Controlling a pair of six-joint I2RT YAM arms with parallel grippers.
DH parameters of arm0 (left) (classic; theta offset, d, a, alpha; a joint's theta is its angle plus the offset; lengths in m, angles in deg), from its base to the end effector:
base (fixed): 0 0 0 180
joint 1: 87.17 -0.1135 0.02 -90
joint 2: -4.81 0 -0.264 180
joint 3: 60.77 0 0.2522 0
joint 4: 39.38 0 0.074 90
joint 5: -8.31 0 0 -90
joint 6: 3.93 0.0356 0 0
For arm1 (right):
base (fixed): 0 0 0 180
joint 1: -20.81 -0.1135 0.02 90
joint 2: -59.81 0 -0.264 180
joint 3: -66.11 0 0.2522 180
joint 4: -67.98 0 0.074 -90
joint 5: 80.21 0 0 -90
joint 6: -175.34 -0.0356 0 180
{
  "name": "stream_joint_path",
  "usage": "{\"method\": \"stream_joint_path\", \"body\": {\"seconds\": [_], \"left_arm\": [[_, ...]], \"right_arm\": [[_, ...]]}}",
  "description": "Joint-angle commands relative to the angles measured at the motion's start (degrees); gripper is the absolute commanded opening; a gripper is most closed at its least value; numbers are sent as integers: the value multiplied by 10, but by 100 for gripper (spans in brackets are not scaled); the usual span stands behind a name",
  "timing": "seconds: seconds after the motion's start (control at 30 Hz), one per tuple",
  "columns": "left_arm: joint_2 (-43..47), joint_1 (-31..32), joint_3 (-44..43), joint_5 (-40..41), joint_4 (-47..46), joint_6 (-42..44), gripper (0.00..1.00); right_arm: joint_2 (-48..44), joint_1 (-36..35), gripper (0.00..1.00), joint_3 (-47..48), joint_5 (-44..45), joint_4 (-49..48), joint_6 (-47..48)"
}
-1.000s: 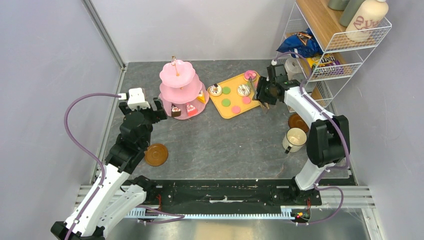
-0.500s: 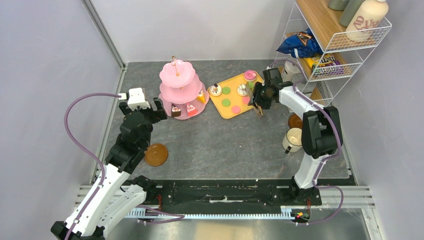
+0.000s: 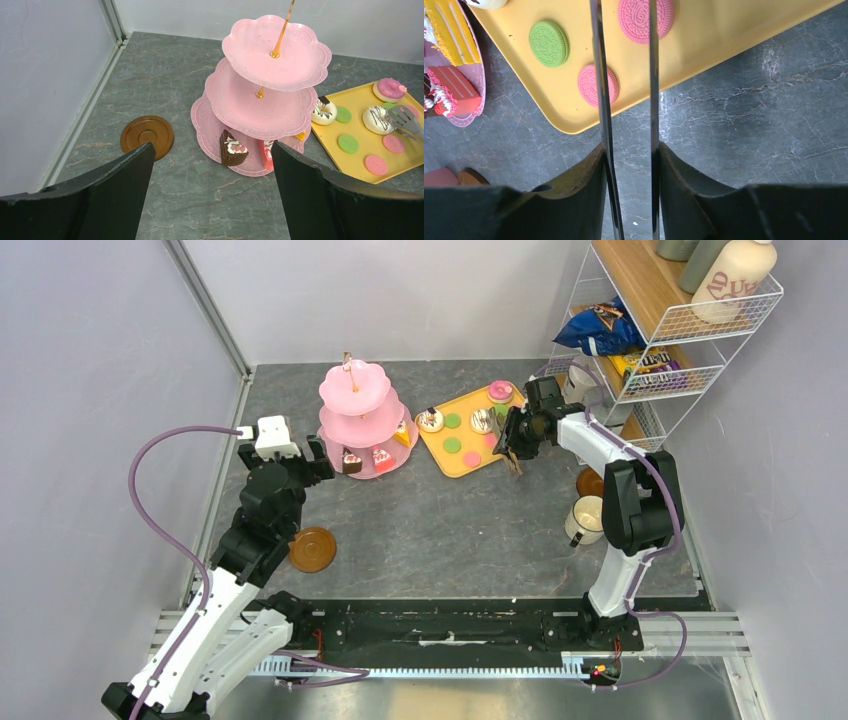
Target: Serve the afternoon tea
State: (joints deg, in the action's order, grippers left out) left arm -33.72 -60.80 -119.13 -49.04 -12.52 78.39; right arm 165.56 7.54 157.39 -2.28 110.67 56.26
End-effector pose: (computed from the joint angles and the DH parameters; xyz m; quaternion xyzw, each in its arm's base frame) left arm 0.1464 -0.0512 0.3508 -0.0670 0.7396 0.0152 0.6695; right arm 0.3826 0.0979 0.2131 0.1018 0.9489 0.1956 0.2257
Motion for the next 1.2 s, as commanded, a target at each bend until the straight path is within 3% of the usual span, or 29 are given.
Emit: {"method": "stream_joint_path", "body": {"seconds": [0.0, 0.17, 0.7, 1.17], "left_arm": [[2, -3, -1, -1, -24, -14, 94], [2, -2, -1, -1, -24, -15, 94], [3, -3, -1, 0, -24, -15, 94], [3, -3, -1, 0, -24, -15, 94]], "right_arm": [[-8, 2, 43, 21, -18, -2, 7], [-35, 2, 38, 19, -10, 0, 16], [-117, -35, 36, 63, 1, 14, 29], [-13, -176, 36, 232, 35, 16, 42]]}}
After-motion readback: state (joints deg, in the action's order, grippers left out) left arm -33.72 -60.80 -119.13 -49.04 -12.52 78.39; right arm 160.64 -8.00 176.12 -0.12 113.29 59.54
